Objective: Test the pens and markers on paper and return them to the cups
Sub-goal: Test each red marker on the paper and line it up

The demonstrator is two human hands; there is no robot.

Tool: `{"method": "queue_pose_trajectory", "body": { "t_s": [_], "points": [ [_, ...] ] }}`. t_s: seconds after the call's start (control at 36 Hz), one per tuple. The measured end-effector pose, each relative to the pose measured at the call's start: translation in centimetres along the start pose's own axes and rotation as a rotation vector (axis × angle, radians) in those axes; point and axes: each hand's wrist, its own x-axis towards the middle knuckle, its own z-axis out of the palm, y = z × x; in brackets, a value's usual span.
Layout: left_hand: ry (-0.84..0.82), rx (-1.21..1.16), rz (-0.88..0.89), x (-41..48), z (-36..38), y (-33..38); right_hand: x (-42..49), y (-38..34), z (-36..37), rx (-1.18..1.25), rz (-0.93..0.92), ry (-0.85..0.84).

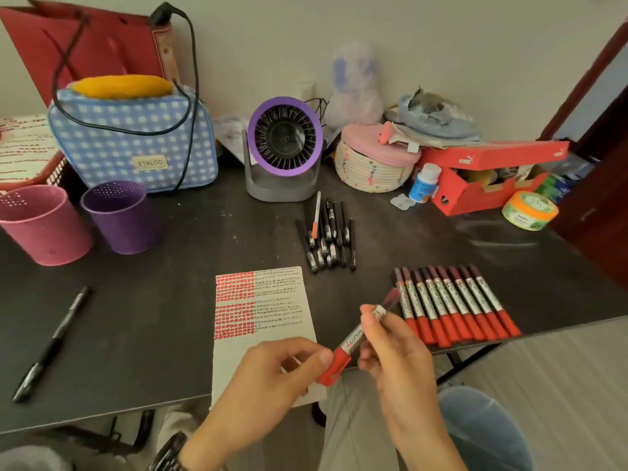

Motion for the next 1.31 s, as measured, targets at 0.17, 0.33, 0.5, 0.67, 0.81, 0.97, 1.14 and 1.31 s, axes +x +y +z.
{"method": "queue_pose_trajectory", "body": {
  "t_s": [0.17, 0.33, 0.5, 0.67, 0.81, 0.97, 1.14, 1.31],
  "points": [
    [0.042, 0.262, 0.117, 0.2, 0.5, 0.0, -0.3, 0.1, -0.1, -0.236, -0.062, -0.081],
    [0.161, 0.587, 0.104, 0.3, -3.3, -2.2, 3.9, -4.4, -6.9, -0.391, -0.136, 0.025],
    [0.394, 0.766, 0.135, 2.0, -9.1, -4.9, 11.1, -9.8, -17.4, -0.884, -0.183, 0.283],
    [0.352, 0.878, 0.007, 3.4, -10.1, -7.4, 14.9, -9.6, -21.8, -1.318, 0.003, 0.316],
    [0.343, 0.887, -0.016, 3.2, -9.8, -7.6, 15.2, -8.2, -22.2, -1.373, 0.09, 0.264],
    [0.362, 0.881, -0.023, 2.9, -9.6, -7.2, 14.8, -7.5, -21.4, -1.373, 0.108, 0.27],
    [0.355, 0.903, -0.014, 2.7, -9.4, -7.2, 14.6, -7.0, -20.8, -1.36, 0.085, 0.32],
    [0.347, 0.884, -0.008, 2.6, -9.4, -7.0, 14.1, -6.6, -20.6, -1.398, 0.07, 0.357]
  ]
}}
